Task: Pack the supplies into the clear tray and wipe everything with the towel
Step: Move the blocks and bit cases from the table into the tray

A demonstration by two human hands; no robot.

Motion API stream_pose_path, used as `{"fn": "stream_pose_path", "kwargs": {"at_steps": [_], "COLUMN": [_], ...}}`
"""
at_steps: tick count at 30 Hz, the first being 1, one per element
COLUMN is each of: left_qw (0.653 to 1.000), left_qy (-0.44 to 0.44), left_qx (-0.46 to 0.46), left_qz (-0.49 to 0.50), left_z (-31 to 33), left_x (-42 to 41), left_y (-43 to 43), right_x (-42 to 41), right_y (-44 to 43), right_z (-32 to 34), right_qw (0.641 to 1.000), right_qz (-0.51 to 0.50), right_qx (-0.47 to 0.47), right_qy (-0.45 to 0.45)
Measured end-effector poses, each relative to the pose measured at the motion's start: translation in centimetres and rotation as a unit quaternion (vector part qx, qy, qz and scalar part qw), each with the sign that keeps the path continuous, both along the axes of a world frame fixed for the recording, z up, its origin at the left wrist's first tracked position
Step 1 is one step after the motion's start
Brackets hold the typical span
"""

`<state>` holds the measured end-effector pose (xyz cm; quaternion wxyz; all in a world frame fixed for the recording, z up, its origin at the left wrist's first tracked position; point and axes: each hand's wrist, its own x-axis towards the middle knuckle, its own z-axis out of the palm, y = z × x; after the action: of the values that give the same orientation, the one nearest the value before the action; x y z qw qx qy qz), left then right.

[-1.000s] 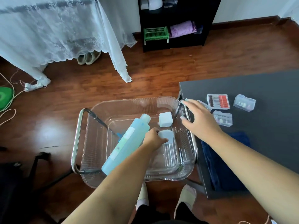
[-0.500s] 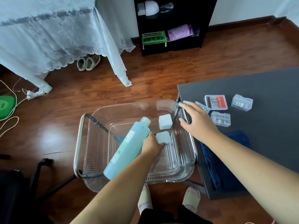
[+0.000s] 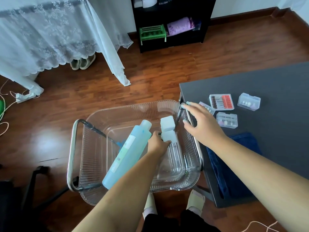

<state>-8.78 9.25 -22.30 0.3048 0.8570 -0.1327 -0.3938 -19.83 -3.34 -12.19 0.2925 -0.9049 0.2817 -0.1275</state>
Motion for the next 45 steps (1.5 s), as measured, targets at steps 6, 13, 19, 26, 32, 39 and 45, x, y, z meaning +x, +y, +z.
{"fn": "stream_pose_path", "kwargs": {"at_steps": [6,13,19,26,32,39,45], "left_qw": [1.000,0.997,0.987,0.956,0.887,0.774,0.768], "left_qy": [-0.003,-0.032,-0.099,-0.197,-0.276,-0.338,-0.354], "left_qx": [0.004,0.019,-0.028,-0.116,-0.084,0.032,0.043], "left_qz": [-0.006,-0.074,-0.126,-0.182,-0.361,-0.535,-0.533], "left_z": [0.0,2.7,8.2,14.3,15.8,13.9,13.0], "left_x": [0.4,1.5,4.0,5.2,2.9,0.6,0.2], "left_y": [0.1,0.5,-0.8,-6.0,-11.6,-14.4,-14.9], "right_x": [0.0,0.0,-0.3,-3.5,-6.6,-5.5,-3.2], "right_y": [0.0,-0.1,-1.5,-6.5,-10.7,-13.5,-15.0], "right_z": [0.1,0.7,3.2,6.2,6.7,4.8,2.8], "right_qw": [1.000,0.999,0.999,0.996,0.987,0.970,0.937], "right_qz": [0.000,0.010,0.015,-0.073,-0.096,-0.012,0.080], "right_qx": [0.002,-0.009,0.011,-0.024,-0.061,-0.086,-0.123], "right_qy": [-0.002,0.034,0.047,0.050,0.114,0.228,0.316]}}
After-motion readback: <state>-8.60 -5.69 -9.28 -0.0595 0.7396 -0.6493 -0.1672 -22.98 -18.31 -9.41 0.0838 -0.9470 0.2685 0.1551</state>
